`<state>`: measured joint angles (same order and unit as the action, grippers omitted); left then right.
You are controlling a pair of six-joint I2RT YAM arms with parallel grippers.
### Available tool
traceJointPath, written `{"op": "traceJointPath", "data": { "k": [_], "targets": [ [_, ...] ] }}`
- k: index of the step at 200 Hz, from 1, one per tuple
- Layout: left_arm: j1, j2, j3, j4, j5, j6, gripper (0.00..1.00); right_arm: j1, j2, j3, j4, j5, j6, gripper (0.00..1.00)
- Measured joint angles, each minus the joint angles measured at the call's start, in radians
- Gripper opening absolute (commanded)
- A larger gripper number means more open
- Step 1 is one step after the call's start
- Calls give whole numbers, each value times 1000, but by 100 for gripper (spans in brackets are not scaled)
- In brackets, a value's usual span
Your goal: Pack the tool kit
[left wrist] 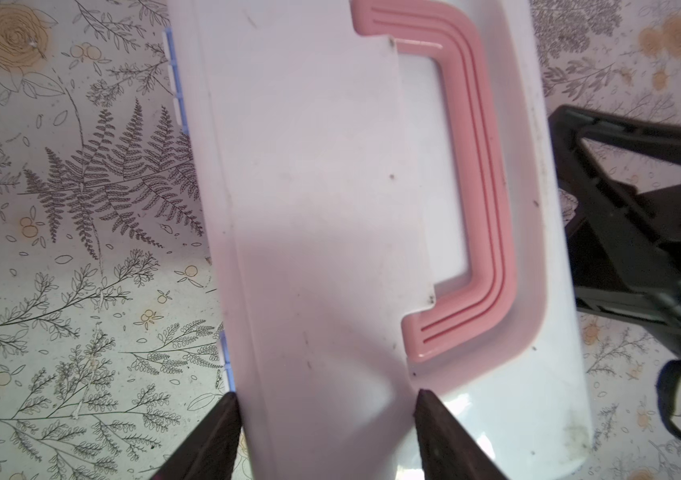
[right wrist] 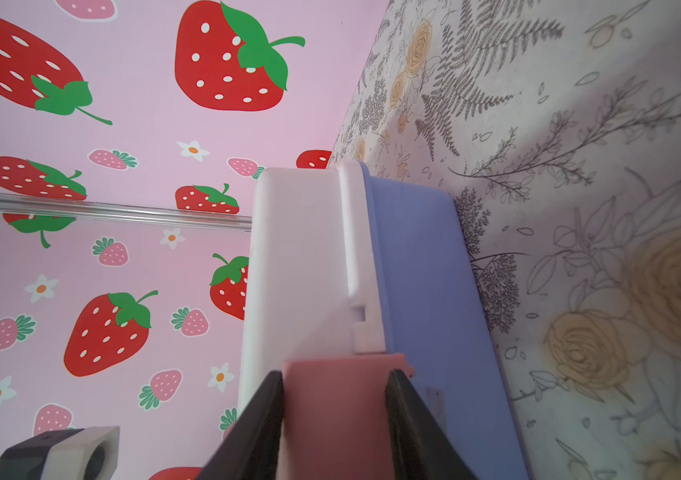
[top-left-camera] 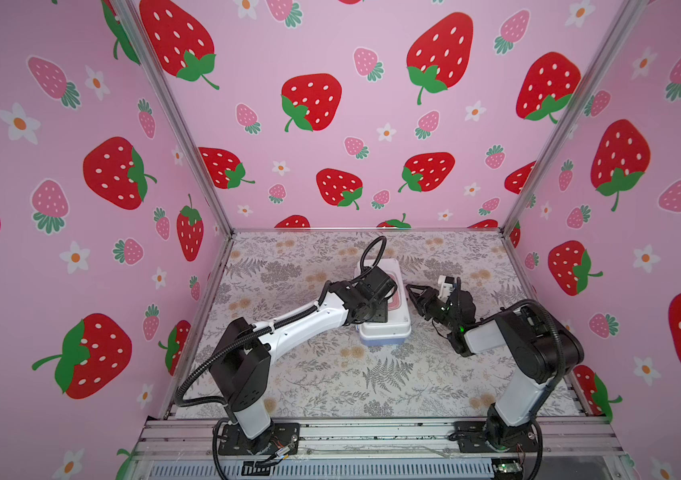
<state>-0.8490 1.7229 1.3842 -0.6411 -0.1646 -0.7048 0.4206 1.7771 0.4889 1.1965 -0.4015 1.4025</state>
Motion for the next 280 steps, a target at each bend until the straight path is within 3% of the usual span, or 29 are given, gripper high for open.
{"op": "traceJointPath", "data": {
  "k": [14, 28, 55, 181, 258, 280],
  "targets": [
    [0, 4, 7, -8, 0, 0, 67, 0, 0, 0, 4, 0, -6, 40],
    [0, 7, 12, -14, 0, 0, 67, 0, 1, 0, 3, -3, -11, 50],
    [0, 11, 17, -19, 0, 0, 67, 0, 11, -6, 9, -19, -12, 56],
    [0, 49, 72, -72, -5, -4, 67, 0, 222, -30, 282, -61, 198, 56],
    [0, 60, 89, -89, -8, -4, 67, 0, 220, -30, 277, -60, 187, 56],
    [0, 65, 96, -96, -9, -4, 66, 0, 220, -34, 276, -58, 182, 61]
  ]
}}
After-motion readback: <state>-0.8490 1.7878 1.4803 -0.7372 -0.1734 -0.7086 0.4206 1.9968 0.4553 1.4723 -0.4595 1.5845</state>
